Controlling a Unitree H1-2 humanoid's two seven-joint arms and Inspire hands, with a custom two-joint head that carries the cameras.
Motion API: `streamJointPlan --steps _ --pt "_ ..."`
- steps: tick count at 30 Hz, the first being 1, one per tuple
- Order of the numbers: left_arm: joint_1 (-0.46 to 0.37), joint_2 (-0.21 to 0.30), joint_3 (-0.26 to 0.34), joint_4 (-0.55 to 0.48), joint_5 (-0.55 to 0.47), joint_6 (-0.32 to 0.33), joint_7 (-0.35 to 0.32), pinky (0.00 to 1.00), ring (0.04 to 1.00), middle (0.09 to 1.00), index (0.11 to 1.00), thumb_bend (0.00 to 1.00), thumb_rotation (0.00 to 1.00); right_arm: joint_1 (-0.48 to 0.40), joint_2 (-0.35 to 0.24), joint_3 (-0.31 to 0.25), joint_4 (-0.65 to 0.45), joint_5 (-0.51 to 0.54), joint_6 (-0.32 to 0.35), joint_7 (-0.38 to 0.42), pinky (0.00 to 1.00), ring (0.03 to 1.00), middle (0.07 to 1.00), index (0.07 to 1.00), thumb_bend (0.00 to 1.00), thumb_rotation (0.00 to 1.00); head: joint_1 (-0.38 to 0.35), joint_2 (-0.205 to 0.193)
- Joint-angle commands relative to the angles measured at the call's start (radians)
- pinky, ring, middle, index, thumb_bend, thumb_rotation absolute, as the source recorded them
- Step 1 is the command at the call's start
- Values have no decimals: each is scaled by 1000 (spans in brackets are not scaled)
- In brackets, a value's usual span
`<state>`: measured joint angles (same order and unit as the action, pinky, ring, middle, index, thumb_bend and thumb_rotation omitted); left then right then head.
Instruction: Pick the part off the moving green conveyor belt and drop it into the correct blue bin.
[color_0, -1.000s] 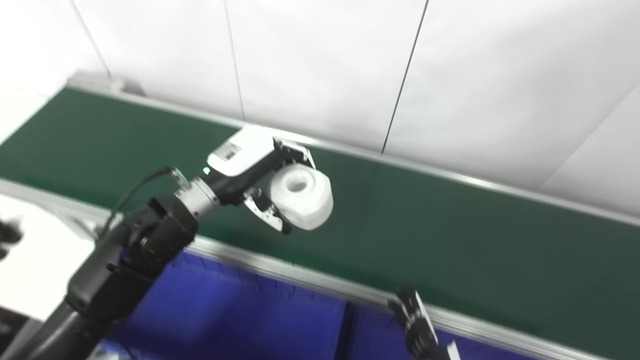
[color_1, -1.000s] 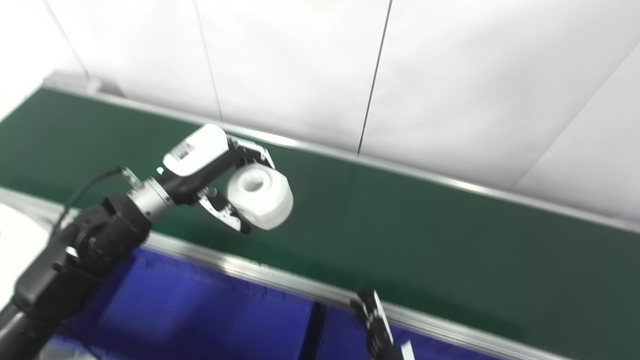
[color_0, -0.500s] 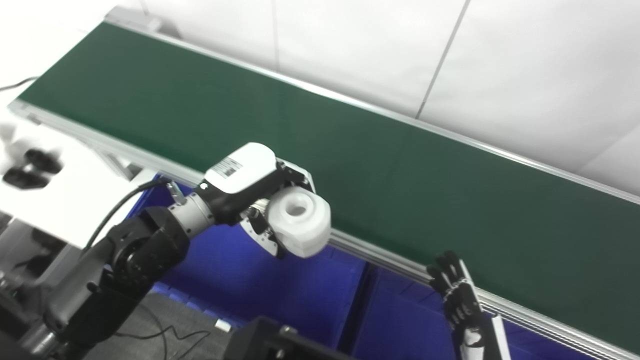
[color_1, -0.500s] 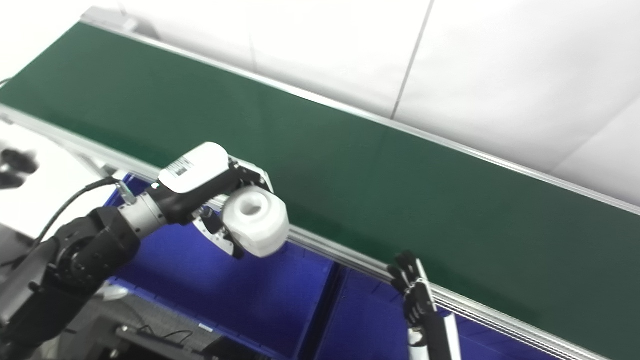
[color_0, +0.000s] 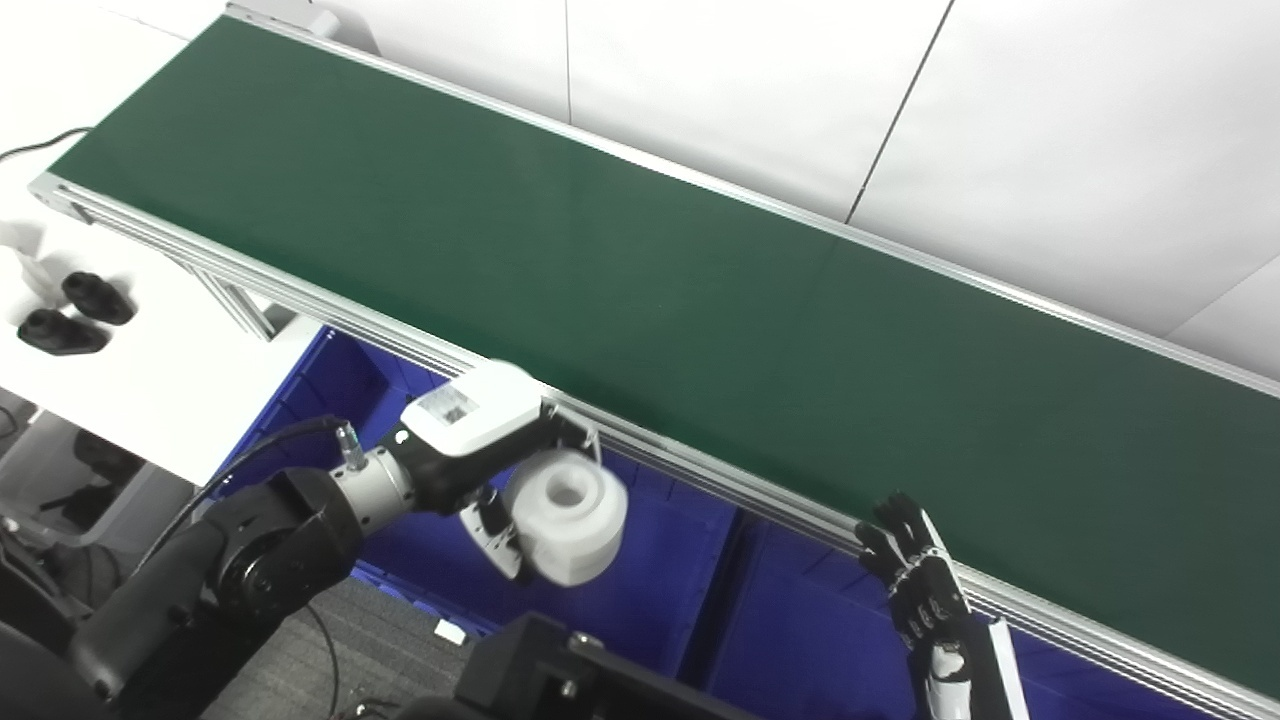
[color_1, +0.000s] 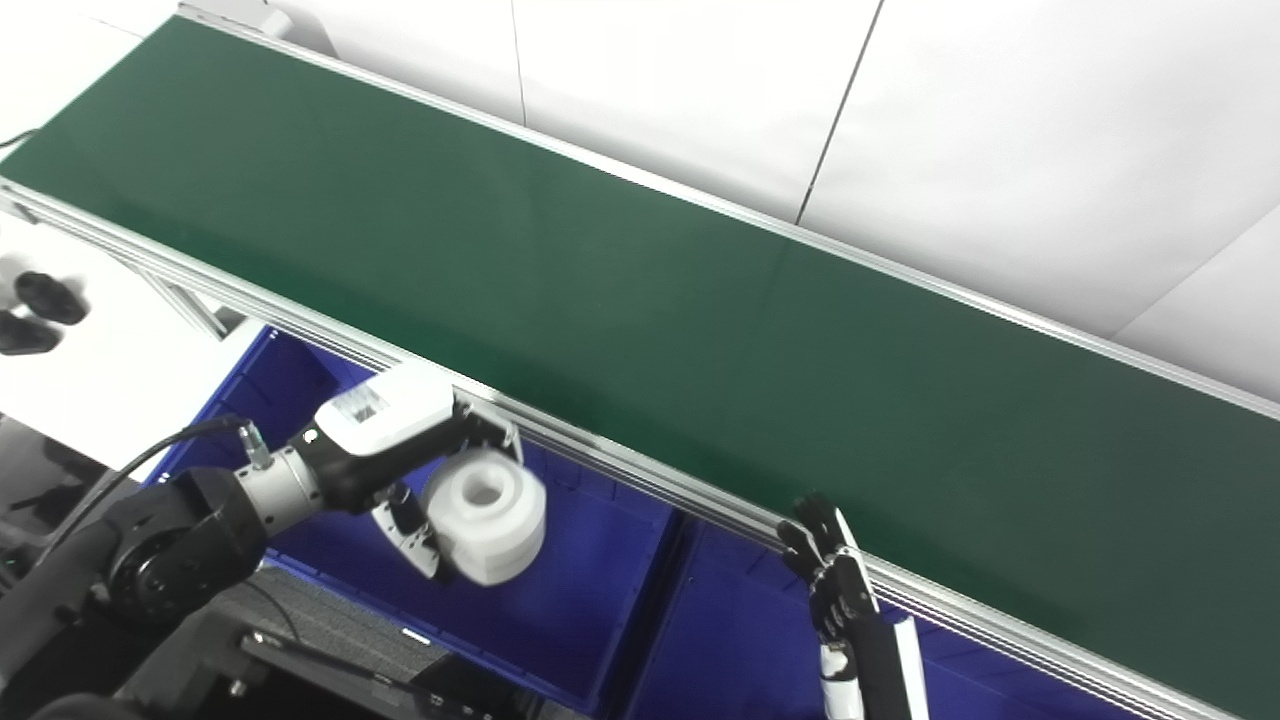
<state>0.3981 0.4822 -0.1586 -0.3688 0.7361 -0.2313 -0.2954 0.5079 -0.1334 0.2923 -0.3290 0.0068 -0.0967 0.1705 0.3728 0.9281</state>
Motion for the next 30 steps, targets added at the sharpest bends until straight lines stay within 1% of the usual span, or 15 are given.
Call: streamJointPlan --steps 1,7,10,12,13,14,15,19,21,24,27,30 --pt "-8 12 -2 -22 15 -42 36 395 462 487 492 520 0 -4 5 7 -33 13 -8 15 906 900 935 949 850 967 -4 0" --pt "-25 8 -22 -38 30 -1 -14 417 484 494 487 520 0 -4 2 6 -37 10 -2 14 903 901 936 949 846 963 -6 3" --pt "-33 3 -33 -43 65 17 -30 453 518 501 483 522 0 -4 1 5 -33 1 -7 14 899 897 934 950 857 971 -7 3" --pt "-31 -3 -36 -44 104 23 -26 523 597 612 493 522 55 -4 3 5 -32 -2 -7 13 897 895 933 951 858 973 -8 1" --pt "-29 -6 -35 -43 120 23 -20 581 646 663 602 710 174 -4 5 6 -34 -2 -5 12 895 895 932 950 857 972 -9 0" --pt "-26 -9 -34 -45 137 25 -14 644 693 710 675 814 270 -4 6 6 -36 -2 -2 12 892 895 931 949 857 972 -9 0" --pt "-24 -12 -32 -47 149 27 -9 682 721 738 709 853 327 -3 8 7 -37 -1 0 12 893 896 931 949 856 972 -10 0" --pt "-20 -15 -27 -50 174 15 18 713 749 768 741 890 416 -5 10 9 -40 4 2 14 898 897 932 950 853 970 -12 1" --pt "-20 -15 -28 -48 186 7 32 705 746 767 741 893 426 -5 11 9 -41 9 2 16 902 900 934 950 856 962 -17 2" --pt "-19 -17 -31 -56 192 14 32 707 748 770 743 879 427 -3 9 7 -43 8 2 16 900 898 934 950 855 962 -20 3" --pt "-18 -24 -31 -66 183 5 47 694 739 761 732 875 429 -5 7 4 -43 5 5 15 903 898 932 949 859 965 -22 3" --pt "-18 -31 -32 -82 169 -6 56 676 730 752 731 856 453 -8 2 1 -38 0 4 16 901 898 932 949 861 970 -26 3"
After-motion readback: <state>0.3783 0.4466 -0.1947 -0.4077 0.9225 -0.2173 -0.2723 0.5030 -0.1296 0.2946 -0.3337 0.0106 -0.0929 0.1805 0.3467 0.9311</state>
